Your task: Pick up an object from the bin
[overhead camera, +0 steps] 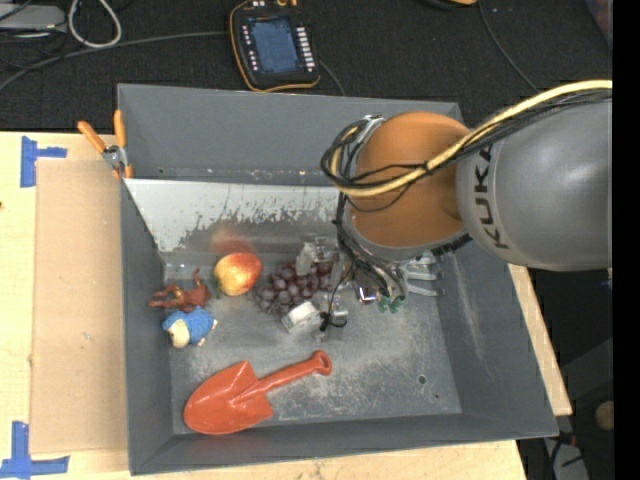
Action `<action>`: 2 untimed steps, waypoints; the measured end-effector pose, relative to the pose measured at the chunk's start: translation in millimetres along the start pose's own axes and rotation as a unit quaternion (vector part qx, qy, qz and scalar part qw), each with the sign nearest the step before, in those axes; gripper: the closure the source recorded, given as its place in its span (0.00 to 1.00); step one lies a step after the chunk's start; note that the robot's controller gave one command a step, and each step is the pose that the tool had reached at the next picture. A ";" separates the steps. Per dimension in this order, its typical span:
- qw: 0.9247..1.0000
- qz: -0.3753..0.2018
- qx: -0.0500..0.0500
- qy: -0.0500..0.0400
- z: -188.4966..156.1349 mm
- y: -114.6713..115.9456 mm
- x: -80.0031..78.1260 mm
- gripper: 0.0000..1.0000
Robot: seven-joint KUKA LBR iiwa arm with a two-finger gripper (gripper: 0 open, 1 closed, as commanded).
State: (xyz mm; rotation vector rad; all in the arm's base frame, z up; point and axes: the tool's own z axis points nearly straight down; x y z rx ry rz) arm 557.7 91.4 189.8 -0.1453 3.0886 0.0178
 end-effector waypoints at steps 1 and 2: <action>1.000 0.006 -0.002 0.021 49.7 58.1 -61.1 0.00; 1.000 0.027 0.003 0.002 27.3 1.2 -2.6 0.00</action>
Offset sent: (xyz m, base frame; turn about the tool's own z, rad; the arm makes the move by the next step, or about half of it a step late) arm 0.0043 0.0044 -0.0269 0.0498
